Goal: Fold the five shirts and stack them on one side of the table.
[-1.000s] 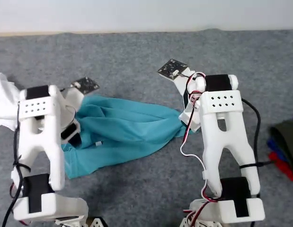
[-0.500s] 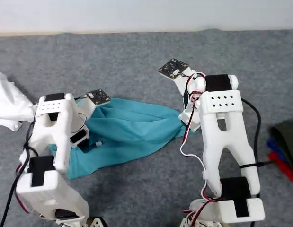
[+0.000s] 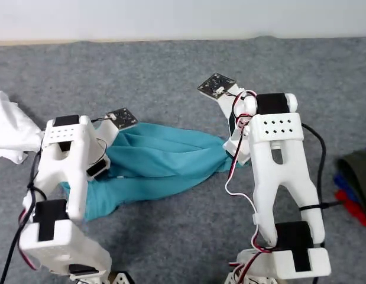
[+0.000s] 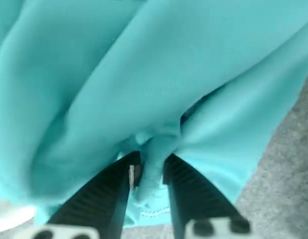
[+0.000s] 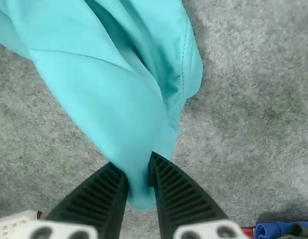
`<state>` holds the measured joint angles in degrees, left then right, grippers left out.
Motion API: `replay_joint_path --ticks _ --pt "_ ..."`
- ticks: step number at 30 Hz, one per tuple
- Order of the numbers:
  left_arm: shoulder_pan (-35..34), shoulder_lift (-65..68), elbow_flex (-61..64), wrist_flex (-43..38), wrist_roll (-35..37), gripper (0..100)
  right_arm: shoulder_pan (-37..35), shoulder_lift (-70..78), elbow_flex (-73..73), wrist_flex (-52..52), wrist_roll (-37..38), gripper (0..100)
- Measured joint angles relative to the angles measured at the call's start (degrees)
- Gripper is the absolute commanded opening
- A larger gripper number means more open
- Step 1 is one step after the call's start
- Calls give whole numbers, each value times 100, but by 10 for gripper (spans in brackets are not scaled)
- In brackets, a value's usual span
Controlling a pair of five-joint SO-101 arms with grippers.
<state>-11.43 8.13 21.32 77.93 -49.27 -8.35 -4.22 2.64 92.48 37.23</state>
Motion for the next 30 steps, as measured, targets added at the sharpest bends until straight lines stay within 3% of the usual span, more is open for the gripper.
replay_joint_path --ticks 9,17,22,27,30 --pt "0 -26 -9 88 0 3 0 0 0 0 0 9" --pt "0 -79 -1143 1204 0 3 0 0 0 0 0 9" --pt "53 -97 -1538 1503 0 8 0 0 0 62 0 9" --pt "105 -97 -1433 1538 0 119 0 0 0 62 0 9" --pt "105 -97 -958 1240 0 137 0 0 0 62 0 9"
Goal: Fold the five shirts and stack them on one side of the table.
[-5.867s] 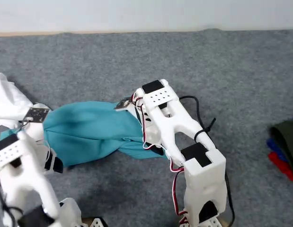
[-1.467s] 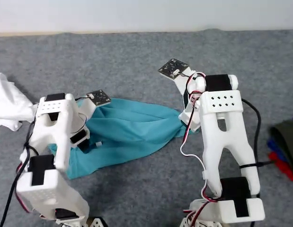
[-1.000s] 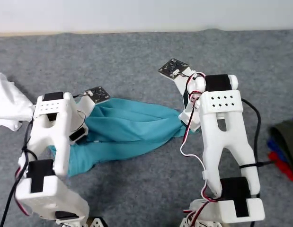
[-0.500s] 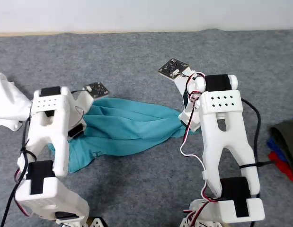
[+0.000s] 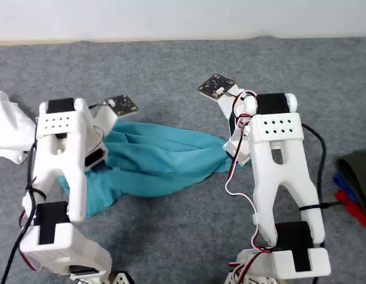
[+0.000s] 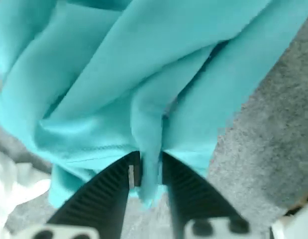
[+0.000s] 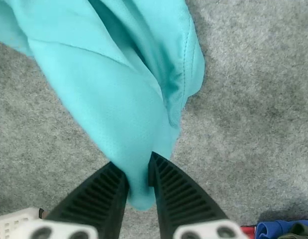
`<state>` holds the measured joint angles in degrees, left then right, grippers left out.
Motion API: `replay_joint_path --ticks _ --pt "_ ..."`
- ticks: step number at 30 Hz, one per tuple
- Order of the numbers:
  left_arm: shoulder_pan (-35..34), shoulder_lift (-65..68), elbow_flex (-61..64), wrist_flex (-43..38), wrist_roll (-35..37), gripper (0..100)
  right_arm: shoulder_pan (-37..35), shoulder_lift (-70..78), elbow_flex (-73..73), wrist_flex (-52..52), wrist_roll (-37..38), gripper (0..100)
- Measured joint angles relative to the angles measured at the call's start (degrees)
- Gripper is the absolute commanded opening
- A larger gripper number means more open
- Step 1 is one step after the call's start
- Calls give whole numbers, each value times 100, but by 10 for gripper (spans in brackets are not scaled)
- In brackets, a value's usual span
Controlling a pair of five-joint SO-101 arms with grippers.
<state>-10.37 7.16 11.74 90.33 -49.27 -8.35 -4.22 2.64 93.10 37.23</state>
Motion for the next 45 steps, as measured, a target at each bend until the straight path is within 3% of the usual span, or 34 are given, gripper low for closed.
replay_joint_path --ticks 4,9,18,35,45 --pt "0 0 651 -659 0 137 0 0 0 0 0 9" --pt "0 0 756 -826 0 82 0 0 0 18 0 9" --pt "-97 0 756 -809 -26 73 0 0 0 237 0 9" --pt "-308 0 756 -167 -703 73 -9 0 0 246 0 9" --pt "-308 0 756 -308 -809 148 -9 0 0 246 0 9"
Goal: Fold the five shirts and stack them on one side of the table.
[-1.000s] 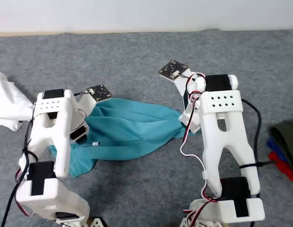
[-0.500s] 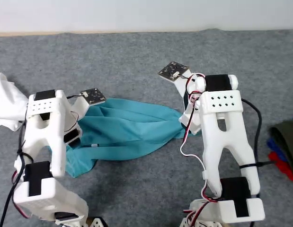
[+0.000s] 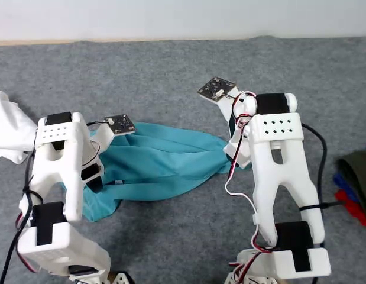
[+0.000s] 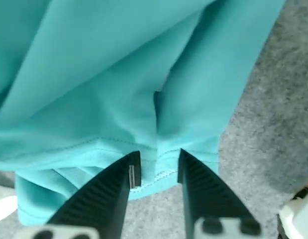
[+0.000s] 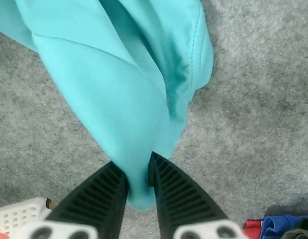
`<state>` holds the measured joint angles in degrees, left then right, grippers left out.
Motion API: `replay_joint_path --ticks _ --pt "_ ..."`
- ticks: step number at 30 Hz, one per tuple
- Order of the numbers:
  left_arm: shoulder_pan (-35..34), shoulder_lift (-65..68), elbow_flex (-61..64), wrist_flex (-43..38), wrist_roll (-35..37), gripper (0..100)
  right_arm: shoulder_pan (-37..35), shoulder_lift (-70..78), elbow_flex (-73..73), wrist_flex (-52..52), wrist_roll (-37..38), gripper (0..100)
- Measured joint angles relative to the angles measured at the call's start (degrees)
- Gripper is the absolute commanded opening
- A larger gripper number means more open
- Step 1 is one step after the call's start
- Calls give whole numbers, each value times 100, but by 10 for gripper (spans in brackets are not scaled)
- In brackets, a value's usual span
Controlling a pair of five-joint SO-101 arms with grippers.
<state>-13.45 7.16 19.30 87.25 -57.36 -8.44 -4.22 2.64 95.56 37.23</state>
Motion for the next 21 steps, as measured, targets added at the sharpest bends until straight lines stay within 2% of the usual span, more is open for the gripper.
replay_joint_path --ticks 16,21 --pt "-132 0 0 -607 -132 147 0 0 0 0 0 9" --pt "-132 0 0 26 -422 145 0 0 211 0 0 9"
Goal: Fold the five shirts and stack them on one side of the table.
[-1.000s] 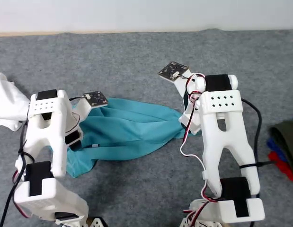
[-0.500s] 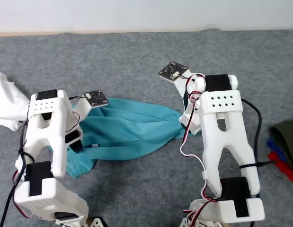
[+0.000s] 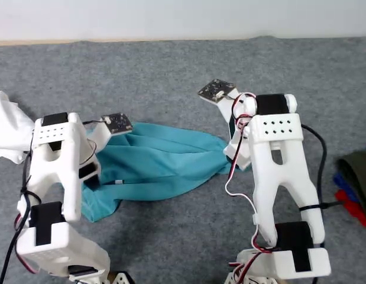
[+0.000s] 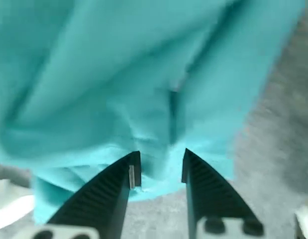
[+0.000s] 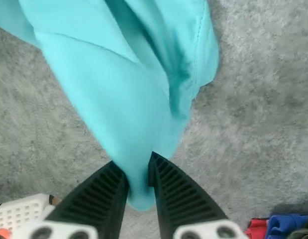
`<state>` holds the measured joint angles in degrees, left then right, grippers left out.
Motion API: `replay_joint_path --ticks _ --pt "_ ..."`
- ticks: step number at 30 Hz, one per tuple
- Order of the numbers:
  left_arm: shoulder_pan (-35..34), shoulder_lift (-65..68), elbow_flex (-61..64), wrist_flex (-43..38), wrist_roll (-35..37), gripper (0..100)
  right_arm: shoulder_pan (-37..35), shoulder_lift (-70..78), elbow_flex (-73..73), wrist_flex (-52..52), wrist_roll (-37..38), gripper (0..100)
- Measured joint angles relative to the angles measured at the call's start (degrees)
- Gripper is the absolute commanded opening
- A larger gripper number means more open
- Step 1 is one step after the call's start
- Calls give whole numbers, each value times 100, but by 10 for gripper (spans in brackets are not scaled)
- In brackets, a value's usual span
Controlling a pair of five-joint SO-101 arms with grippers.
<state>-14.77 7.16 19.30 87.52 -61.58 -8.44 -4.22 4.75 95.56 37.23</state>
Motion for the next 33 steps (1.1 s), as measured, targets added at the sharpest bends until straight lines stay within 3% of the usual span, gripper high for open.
replay_joint_path --ticks 5,23,33 --pt "-79 0 0 158 -123 145 0 0 70 18 -9 9" --pt "-132 185 18 -932 -26 144 9 0 70 18 -9 9" --pt "-202 563 18 -1055 123 37 0 0 70 18 -9 9"
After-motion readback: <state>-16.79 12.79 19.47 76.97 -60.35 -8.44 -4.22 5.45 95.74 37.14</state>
